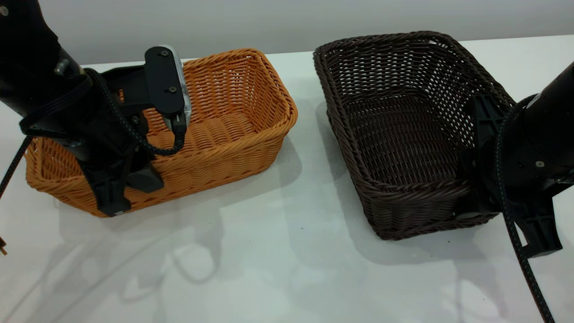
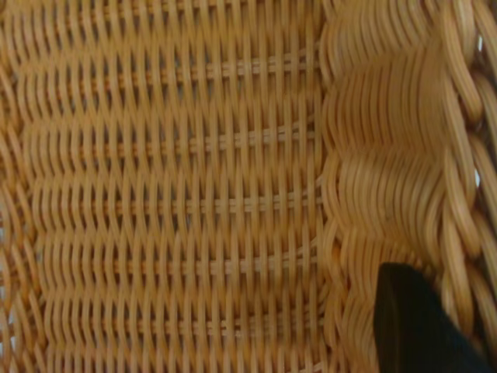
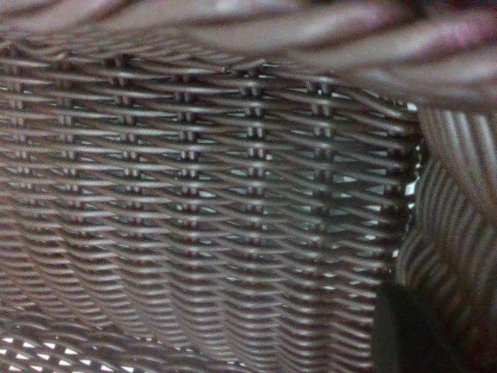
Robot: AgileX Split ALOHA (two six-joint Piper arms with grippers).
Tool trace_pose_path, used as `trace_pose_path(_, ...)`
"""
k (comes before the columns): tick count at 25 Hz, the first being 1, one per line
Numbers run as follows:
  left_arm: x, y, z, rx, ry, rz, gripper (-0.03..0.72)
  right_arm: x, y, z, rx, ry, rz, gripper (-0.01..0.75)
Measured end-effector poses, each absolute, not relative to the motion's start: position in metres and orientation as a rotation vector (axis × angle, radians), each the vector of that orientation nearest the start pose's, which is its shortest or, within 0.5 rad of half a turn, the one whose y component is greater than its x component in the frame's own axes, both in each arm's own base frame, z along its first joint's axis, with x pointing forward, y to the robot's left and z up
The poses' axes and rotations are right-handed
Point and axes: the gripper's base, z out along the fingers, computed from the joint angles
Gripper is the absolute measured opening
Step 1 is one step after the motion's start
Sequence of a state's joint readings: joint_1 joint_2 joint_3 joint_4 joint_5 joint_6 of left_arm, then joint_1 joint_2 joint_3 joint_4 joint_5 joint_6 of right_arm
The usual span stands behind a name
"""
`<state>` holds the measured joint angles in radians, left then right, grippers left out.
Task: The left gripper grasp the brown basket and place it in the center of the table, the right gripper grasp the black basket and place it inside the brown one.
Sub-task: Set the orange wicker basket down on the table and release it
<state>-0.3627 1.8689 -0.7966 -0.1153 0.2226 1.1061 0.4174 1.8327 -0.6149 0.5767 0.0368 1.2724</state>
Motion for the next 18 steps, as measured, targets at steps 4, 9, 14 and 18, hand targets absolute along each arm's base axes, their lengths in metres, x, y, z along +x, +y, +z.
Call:
trace_pose_path(4, 0.286, -0.111, 0.099, 1.799, 2.157, 0.118, 0.108, 0.250, 0.106, 0.084, 1.951, 2.217, 0.543, 0.119)
trace_pose_path(9, 0.280, -0.116, 0.098, 1.909, 2.124, 0.096, 0.108, 0.253, 0.091, 0.084, 1.971, 2.216, 0.510, 0.119)
trace_pose_path(14, 0.272, -0.131, 0.097, 1.996, 2.056, 0.081, 0.109, 0.257, 0.076, 0.083, 1.965, 2.215, 0.487, 0.119)
trace_pose_path(18, 0.263, -0.145, 0.097, 2.056, 2.009, 0.062, 0.109, 0.260, 0.064, 0.083, 1.951, 2.215, 0.471, 0.119)
